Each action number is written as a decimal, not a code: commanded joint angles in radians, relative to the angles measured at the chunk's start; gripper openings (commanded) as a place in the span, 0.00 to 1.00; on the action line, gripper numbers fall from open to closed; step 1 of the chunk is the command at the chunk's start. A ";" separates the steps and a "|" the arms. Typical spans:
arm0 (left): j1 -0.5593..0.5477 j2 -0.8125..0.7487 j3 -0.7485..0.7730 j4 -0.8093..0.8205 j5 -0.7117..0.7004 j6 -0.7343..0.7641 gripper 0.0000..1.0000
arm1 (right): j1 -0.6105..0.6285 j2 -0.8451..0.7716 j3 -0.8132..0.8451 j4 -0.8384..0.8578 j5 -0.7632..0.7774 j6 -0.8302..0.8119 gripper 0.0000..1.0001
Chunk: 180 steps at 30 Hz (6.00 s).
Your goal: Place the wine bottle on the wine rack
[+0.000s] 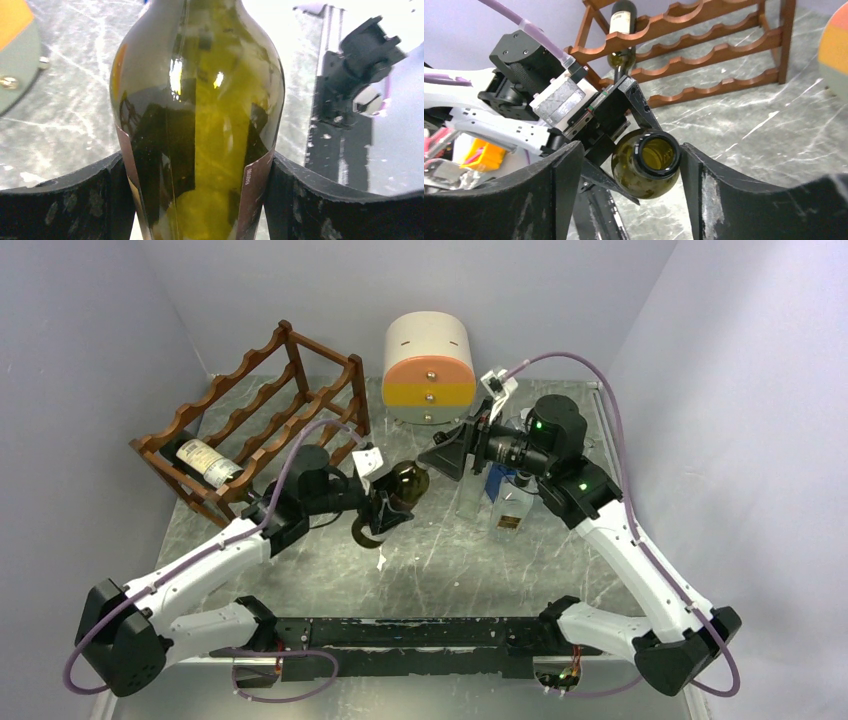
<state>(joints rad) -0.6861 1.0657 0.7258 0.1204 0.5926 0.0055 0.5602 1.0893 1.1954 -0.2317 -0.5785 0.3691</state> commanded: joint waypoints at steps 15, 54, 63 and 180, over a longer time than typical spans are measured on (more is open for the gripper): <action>0.001 0.043 0.383 -0.386 -0.241 0.837 0.07 | 0.001 -0.008 0.253 -0.305 0.064 -0.305 0.84; -0.029 -0.044 0.285 -0.327 -0.412 1.509 0.07 | 0.264 0.293 0.281 -0.528 0.291 -0.330 0.60; -0.029 -0.055 0.285 -0.326 -0.398 1.489 0.07 | 0.266 0.265 0.226 -0.518 0.306 -0.329 0.66; -0.032 -0.256 0.541 -0.597 -0.898 -0.030 0.94 | 0.468 0.487 0.078 0.123 0.453 -0.185 0.00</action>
<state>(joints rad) -0.7116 0.8108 1.2659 -0.4778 -0.2962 -0.0154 1.0233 1.5551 1.1961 -0.2890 -0.1146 0.1776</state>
